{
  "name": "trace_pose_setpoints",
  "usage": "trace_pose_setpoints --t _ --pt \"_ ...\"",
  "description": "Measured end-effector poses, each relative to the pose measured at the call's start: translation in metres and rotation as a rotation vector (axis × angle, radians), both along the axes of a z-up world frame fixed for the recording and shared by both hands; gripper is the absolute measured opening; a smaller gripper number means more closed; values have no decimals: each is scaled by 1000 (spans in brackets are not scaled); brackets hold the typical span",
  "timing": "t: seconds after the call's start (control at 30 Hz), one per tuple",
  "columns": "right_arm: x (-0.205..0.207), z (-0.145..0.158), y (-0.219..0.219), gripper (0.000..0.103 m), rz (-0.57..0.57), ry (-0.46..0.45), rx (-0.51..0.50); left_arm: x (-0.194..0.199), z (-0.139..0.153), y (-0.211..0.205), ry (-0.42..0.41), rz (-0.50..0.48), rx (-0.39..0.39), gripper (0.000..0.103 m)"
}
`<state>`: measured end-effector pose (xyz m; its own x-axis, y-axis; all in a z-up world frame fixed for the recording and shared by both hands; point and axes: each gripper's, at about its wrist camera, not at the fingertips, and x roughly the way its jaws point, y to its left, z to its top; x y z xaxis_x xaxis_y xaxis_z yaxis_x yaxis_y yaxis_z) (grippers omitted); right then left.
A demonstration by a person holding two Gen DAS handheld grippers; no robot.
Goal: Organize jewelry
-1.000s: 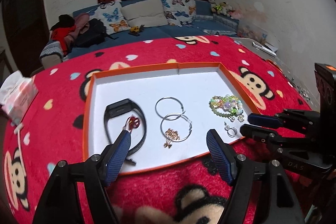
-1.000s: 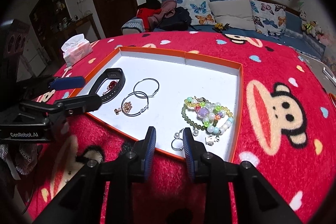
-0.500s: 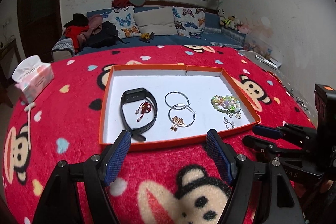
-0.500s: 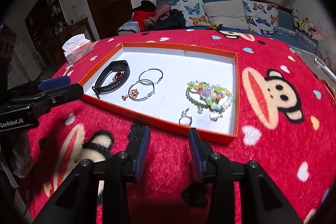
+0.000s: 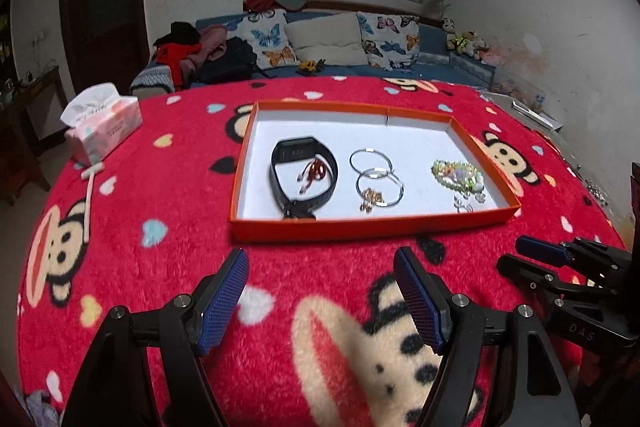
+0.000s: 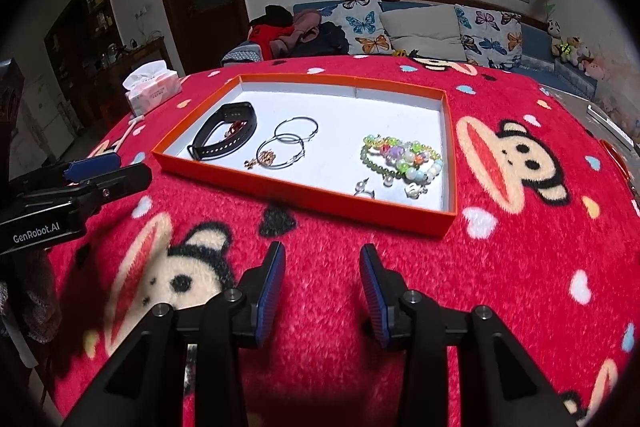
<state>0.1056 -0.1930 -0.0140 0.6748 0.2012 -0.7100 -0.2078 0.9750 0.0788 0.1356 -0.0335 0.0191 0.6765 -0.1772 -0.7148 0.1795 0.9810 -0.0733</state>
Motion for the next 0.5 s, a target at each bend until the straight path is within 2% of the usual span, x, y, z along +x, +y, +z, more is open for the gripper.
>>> trace_pose_setpoints --t 0.2,0.5 --pt "-8 -1 0 42 -5 3 17 -13 -1 12 0 48 -14 79" --pt "-21 6 1 42 -8 -17 18 -40 2 11 -25 69 22 79"
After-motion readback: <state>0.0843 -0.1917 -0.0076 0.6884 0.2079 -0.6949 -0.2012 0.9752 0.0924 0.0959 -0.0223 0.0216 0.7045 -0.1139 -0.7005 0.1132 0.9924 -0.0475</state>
